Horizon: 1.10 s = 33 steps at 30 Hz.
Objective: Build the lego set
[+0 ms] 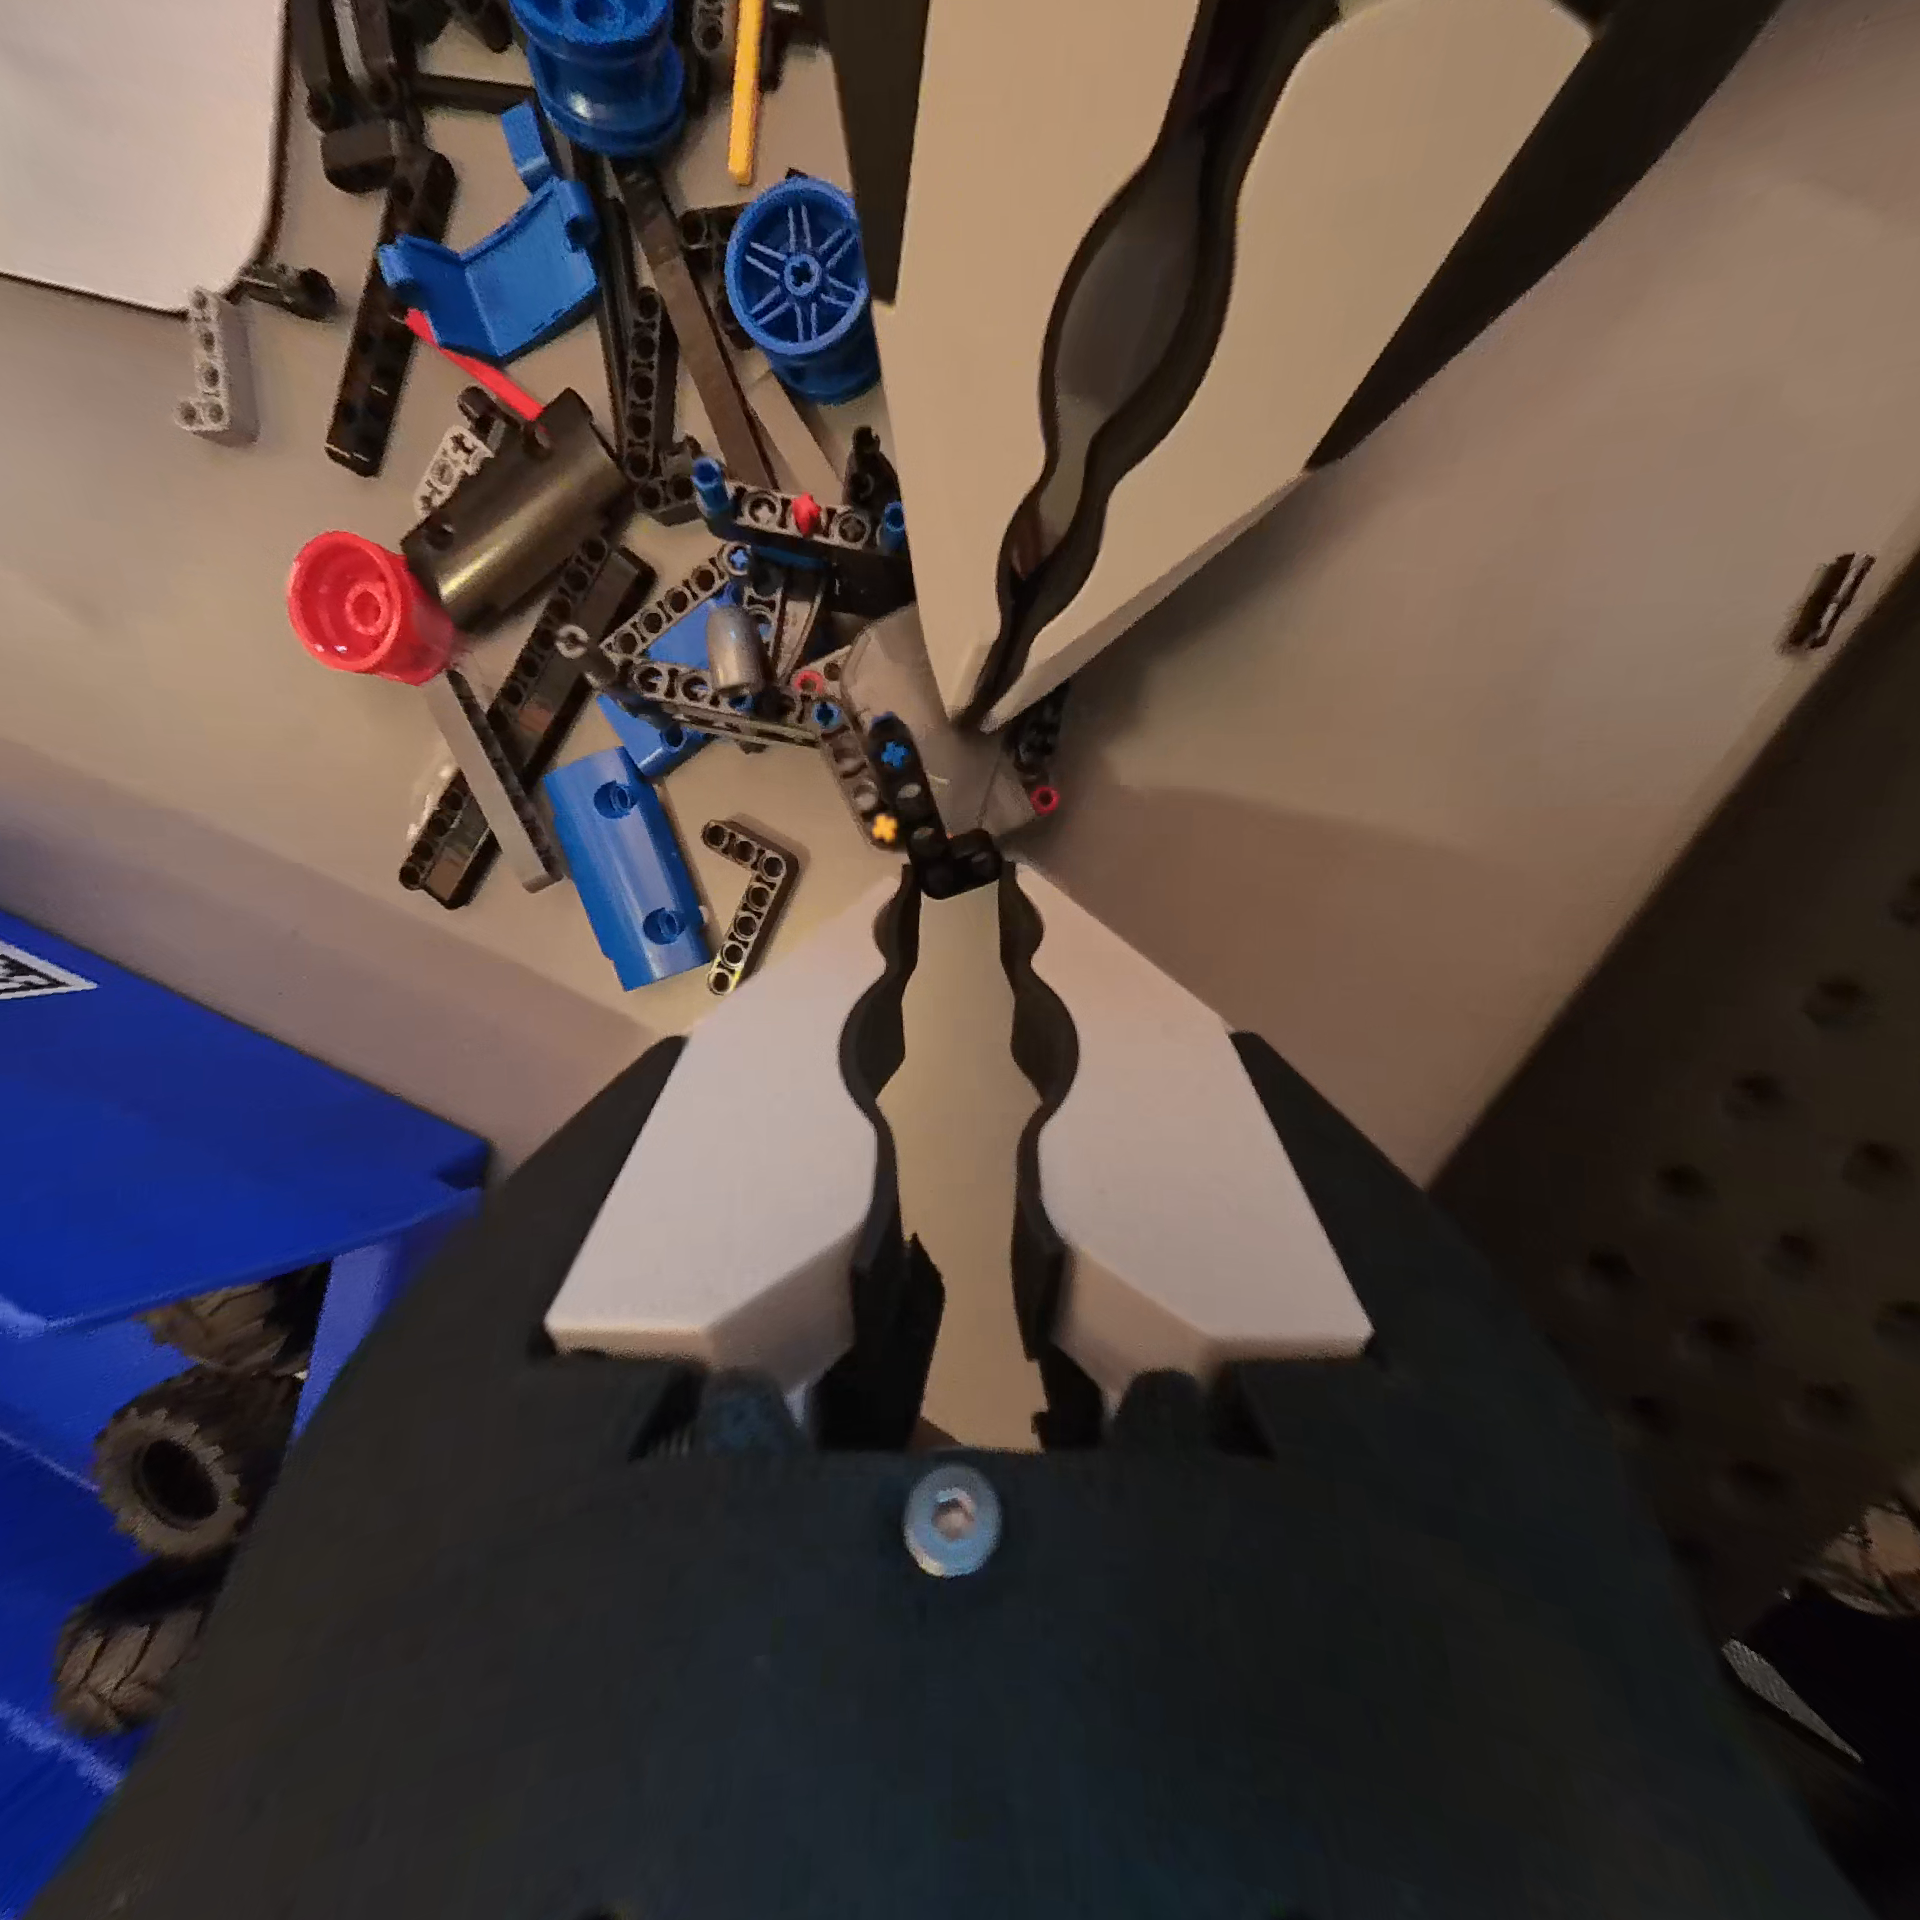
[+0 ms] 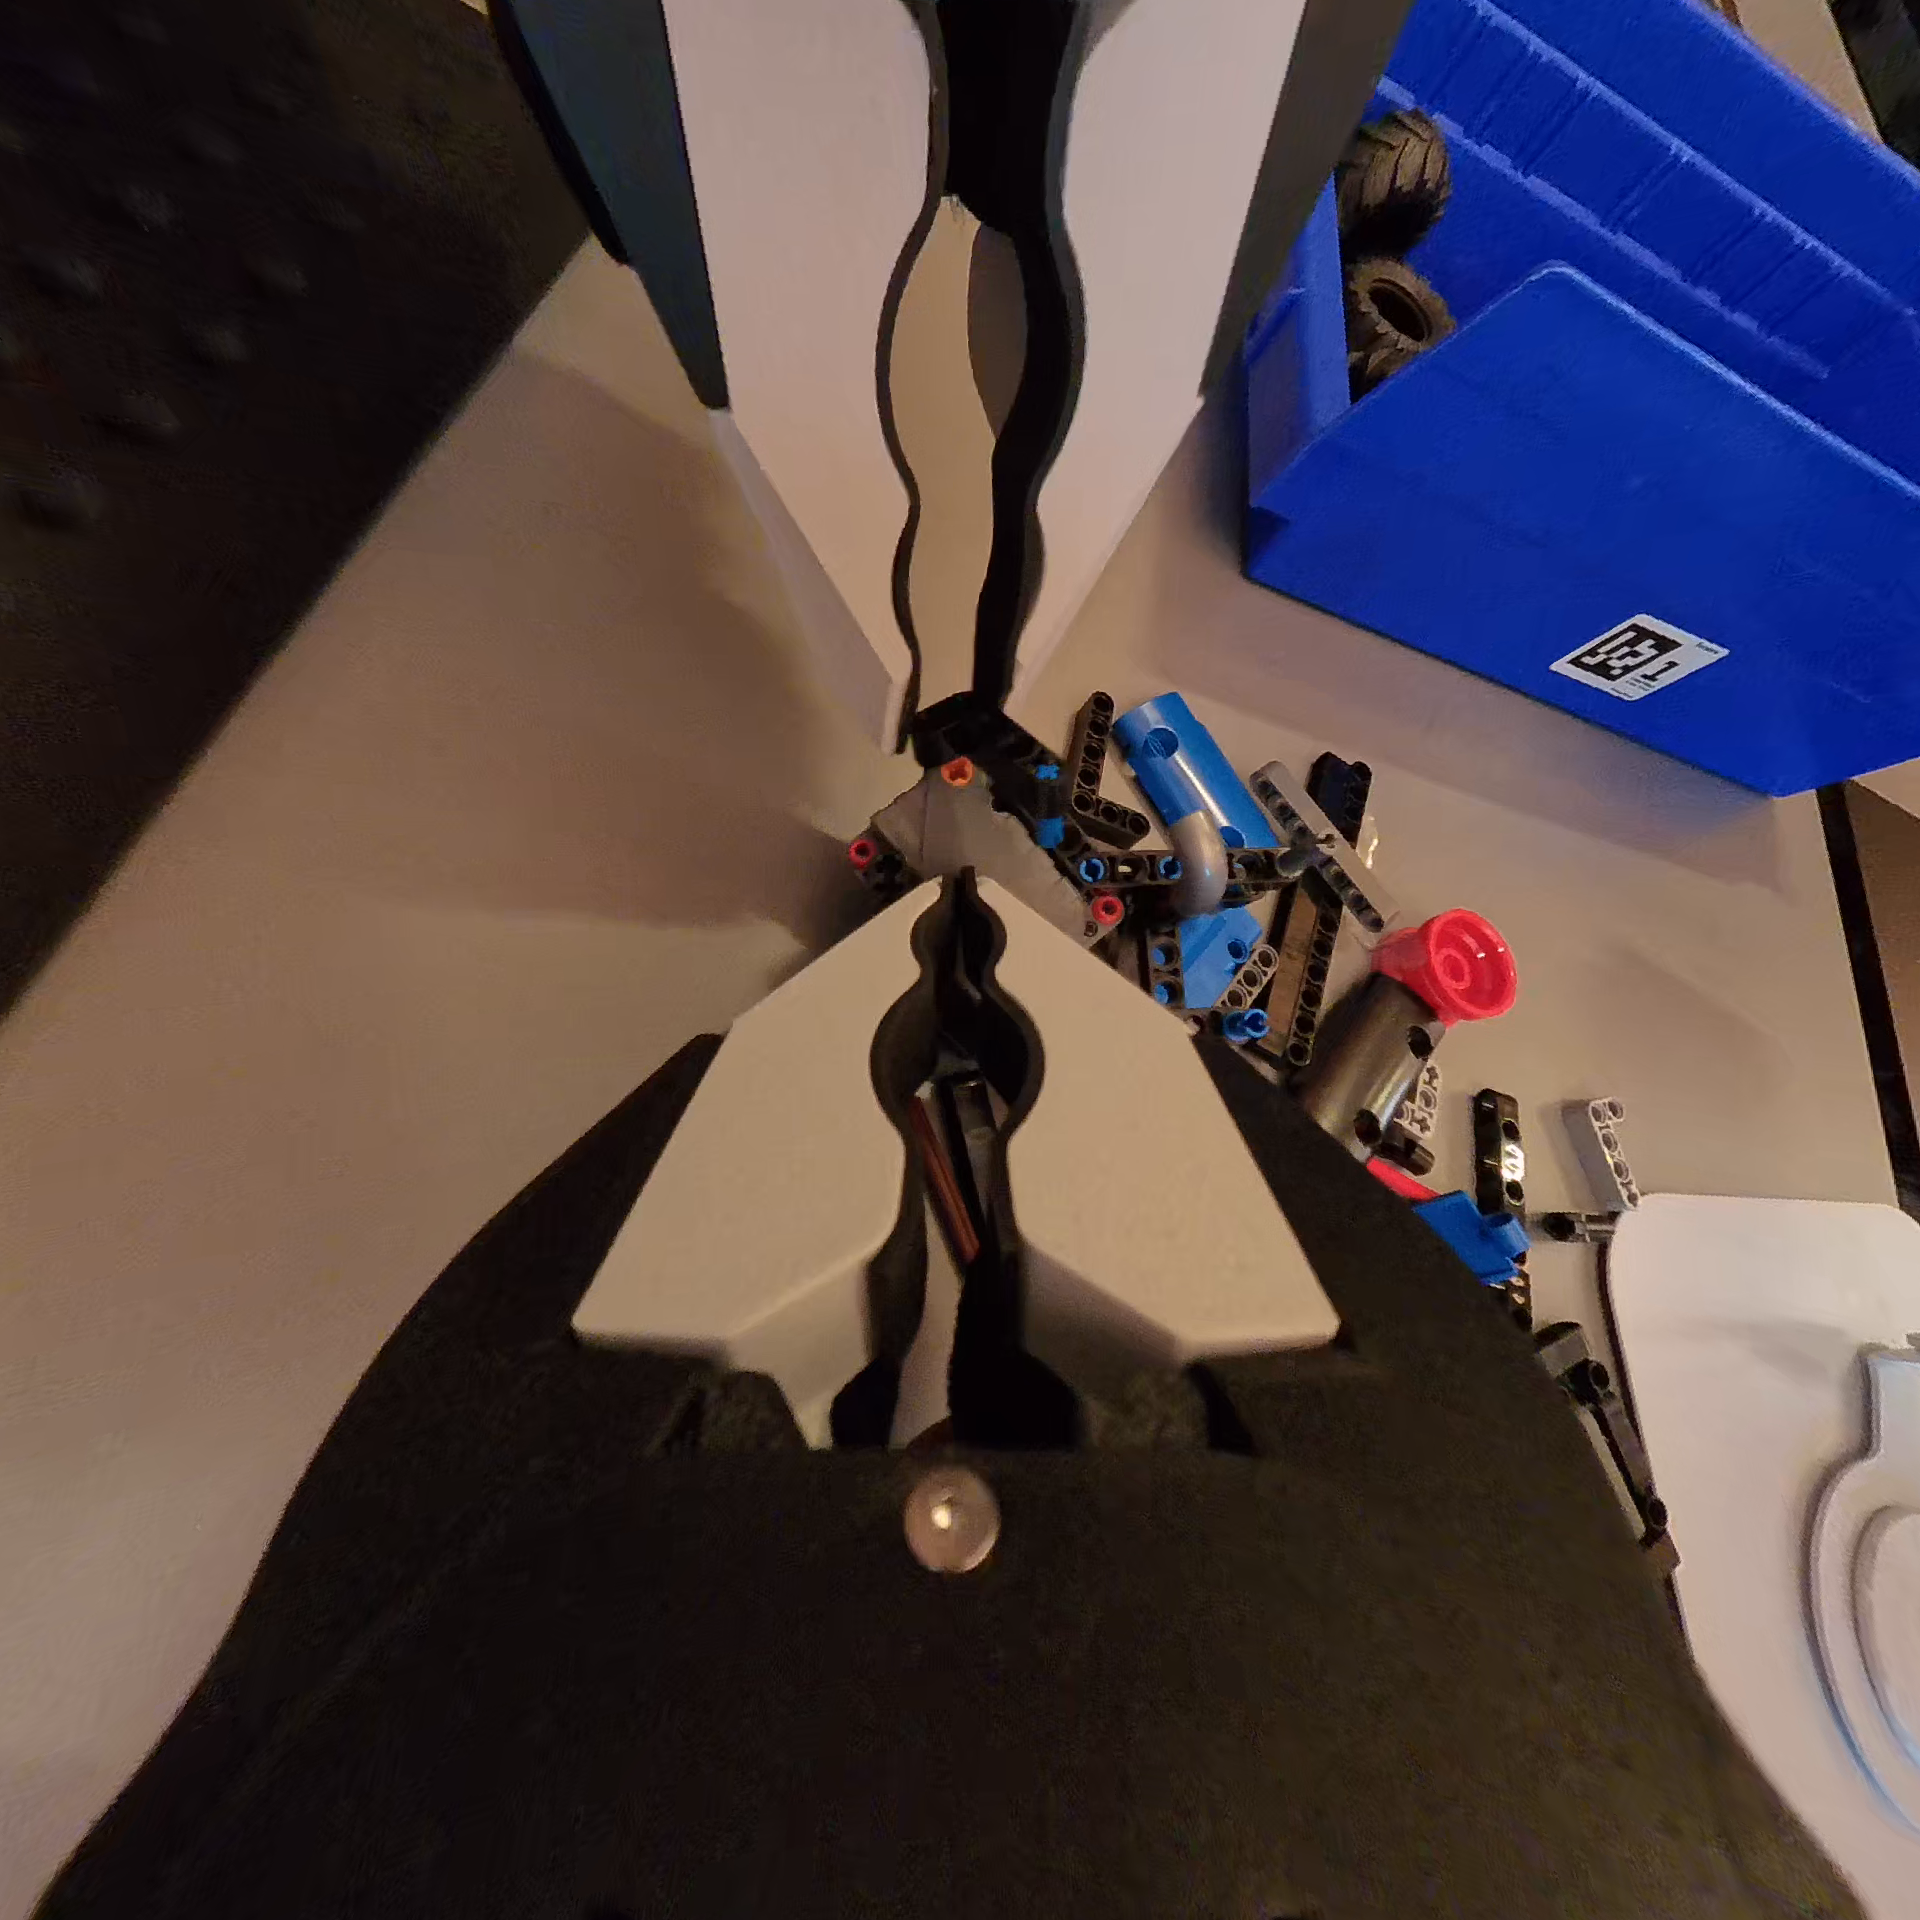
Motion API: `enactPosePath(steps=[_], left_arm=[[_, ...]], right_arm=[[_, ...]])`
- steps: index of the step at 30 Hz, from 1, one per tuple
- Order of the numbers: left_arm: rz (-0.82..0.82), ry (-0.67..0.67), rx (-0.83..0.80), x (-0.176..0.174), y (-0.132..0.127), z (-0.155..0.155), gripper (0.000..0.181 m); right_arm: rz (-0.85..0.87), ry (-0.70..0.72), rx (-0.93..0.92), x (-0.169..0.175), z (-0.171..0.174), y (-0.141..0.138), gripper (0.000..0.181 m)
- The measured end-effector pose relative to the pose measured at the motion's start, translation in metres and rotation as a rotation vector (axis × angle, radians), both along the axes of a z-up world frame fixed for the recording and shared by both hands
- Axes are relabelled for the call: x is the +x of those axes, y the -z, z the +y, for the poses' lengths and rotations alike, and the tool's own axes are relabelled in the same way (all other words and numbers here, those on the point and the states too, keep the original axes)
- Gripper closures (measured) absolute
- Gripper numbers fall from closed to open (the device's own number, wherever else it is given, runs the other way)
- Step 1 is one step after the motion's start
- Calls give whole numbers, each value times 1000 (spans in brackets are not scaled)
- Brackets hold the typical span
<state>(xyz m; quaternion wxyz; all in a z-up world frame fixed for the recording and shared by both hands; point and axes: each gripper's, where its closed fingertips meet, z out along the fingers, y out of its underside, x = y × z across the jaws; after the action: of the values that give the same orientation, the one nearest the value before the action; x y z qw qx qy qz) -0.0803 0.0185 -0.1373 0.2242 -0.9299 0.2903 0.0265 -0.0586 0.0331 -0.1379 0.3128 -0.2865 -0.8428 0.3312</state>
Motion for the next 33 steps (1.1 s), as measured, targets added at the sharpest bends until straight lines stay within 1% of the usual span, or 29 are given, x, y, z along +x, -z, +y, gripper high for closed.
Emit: enactPosePath(steps=[4, 7, 9, 21, 28, 30, 32, 33], left_arm=[[8, -4, -2, 0, -3, 3, 168], [76, -26, -16, -10, 1, 4, 168], [47, -15, -31, -4, 2, 3, 168], [130, -15, -104, -9, 3, 4, 168], [153, -17, -93, -10, 5, 6, 166], [165, -24, -88, -12, 7, 6, 162], [162, -24, -70, -12, 6, 7, 164], [156, -16, -70, -10, 6, 6, 168]], right_arm=[[0, 1, -4, 0, -1, 0, 181], [0, 2, -7, 0, 0, 0, 181], [0, 3, -8, -1, 0, 0, 181], [1, 6, -5, -2, 0, 0, 181], [0, 3, -6, -1, 0, 1, 181], [0, 3, -7, -1, 0, 1, 181], [0, 3, -8, -2, 0, 1, 181], [1, 3, -8, -2, 0, 1, 181]])
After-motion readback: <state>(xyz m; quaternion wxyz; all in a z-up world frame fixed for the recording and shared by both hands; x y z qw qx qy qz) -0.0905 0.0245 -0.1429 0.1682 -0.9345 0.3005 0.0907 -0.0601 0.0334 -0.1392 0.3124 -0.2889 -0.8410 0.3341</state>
